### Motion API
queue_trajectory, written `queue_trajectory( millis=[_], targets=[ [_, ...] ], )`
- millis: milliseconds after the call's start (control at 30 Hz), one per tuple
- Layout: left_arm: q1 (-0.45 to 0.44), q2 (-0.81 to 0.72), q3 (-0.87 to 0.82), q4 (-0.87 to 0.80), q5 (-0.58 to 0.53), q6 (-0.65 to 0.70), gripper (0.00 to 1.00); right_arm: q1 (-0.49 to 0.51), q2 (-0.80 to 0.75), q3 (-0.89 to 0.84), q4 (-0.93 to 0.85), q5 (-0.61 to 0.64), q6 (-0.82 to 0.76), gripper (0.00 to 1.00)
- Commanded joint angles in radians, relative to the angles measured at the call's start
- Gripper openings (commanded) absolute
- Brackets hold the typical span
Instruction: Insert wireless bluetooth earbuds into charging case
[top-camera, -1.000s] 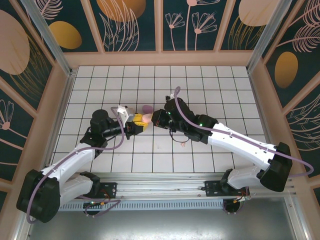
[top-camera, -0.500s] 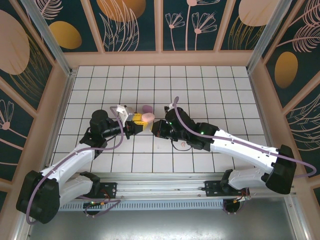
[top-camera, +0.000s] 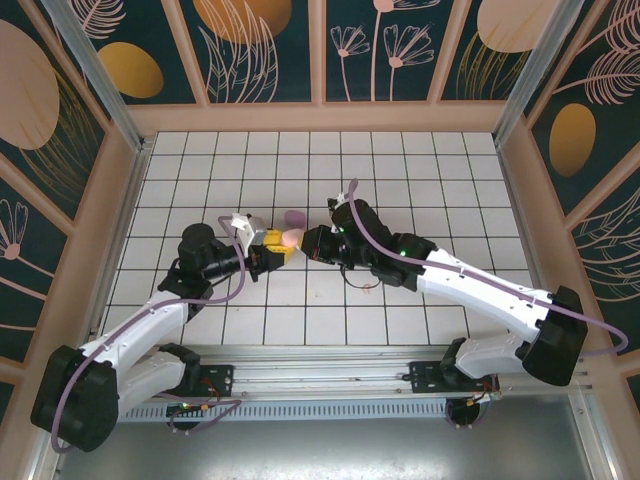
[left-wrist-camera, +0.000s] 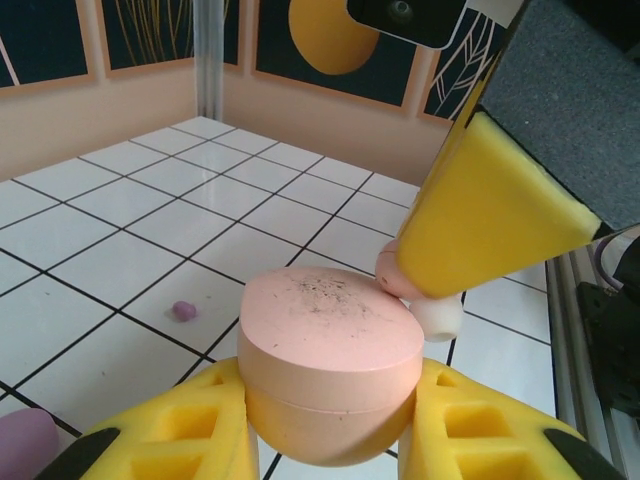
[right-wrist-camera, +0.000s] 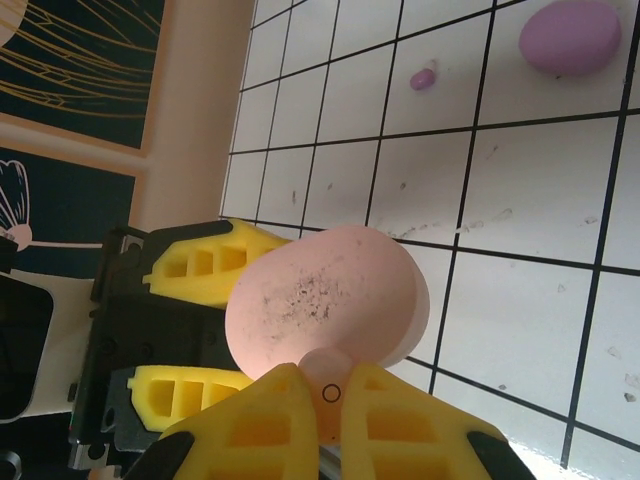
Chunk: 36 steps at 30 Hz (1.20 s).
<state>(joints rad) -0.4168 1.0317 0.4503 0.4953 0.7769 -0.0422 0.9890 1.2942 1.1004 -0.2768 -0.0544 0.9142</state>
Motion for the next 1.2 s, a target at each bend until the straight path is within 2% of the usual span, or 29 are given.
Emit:
queue_trajectory(
  millis=[0, 433, 767, 1167],
  targets=[
    [-0.007, -0.017, 0.004, 0.039, 0.029, -0.008, 0.0, 0.009, 0.005, 0.005, 0.016, -0.019, -0.009, 0.06],
    [-0.006, 0.002, 0.011, 0.057, 0.036, -0.012, 0.0, 0.063, -0.056, -0.083, -0.004, 0.017, 0.038, 0.05],
    [-0.008, -0.022, 0.004, 0.051, 0.061, -0.018, 0.0, 0.007, 0.011, 0.028, -0.045, 0.009, -0.059, 0.05],
    [-0.022, -0.038, -0.001, 0.044, 0.067, -0.017, 0.0, -0.023, 0.034, 0.078, -0.007, -0.01, -0.067, 0.05]
  ],
)
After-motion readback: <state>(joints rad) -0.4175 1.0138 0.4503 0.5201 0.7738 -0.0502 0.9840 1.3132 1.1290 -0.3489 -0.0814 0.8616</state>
